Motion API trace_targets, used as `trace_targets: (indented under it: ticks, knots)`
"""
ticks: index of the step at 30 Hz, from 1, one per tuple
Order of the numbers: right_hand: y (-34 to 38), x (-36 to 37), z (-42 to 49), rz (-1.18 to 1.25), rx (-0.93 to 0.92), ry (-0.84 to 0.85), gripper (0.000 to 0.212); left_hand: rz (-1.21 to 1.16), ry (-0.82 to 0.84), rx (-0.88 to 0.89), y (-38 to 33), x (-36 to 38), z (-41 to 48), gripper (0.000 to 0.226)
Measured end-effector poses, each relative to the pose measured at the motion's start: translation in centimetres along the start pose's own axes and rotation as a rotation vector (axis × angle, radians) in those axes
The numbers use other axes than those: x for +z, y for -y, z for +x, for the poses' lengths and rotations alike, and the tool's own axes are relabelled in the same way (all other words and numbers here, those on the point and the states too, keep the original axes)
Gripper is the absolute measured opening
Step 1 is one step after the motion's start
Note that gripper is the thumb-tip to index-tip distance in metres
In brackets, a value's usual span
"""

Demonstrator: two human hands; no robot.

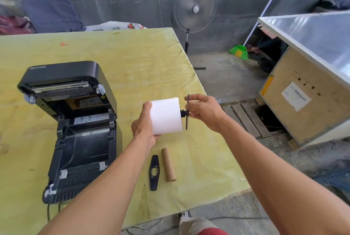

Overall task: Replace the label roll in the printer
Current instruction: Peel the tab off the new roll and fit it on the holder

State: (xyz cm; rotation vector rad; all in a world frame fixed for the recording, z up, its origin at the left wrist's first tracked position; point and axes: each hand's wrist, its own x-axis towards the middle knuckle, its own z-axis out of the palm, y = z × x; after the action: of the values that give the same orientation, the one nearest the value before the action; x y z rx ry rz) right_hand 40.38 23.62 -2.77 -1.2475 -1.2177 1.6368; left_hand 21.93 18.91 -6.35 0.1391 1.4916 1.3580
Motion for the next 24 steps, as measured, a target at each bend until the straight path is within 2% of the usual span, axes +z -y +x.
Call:
trace_targets:
  ticks: [7,11,19,24]
  knots:
    - [0.5,0.4,0.2,-0.068,-0.02,0.093,0.027,-0.01,0.061,0.025,-1.4,-1.0,-0.2,0.044]
    - [1.0,1.3,-0.1,-0.014,-0.045,0.143,0.027,-0.027,0.08,0.034,-2.1,-1.5,-0.5,0.044]
    - [1.0,2.5,-1.6,0.034,-0.101,0.147,0.018,-0.066,0.13,0.03,-2.7,-3.0,-1.7,0.053]
    - [1.2,3.3,-2.8,0.014,-0.132,0.165,0.013,-0.087,0.144,0.047,-3.2,-4.4,-2.9,0.039]
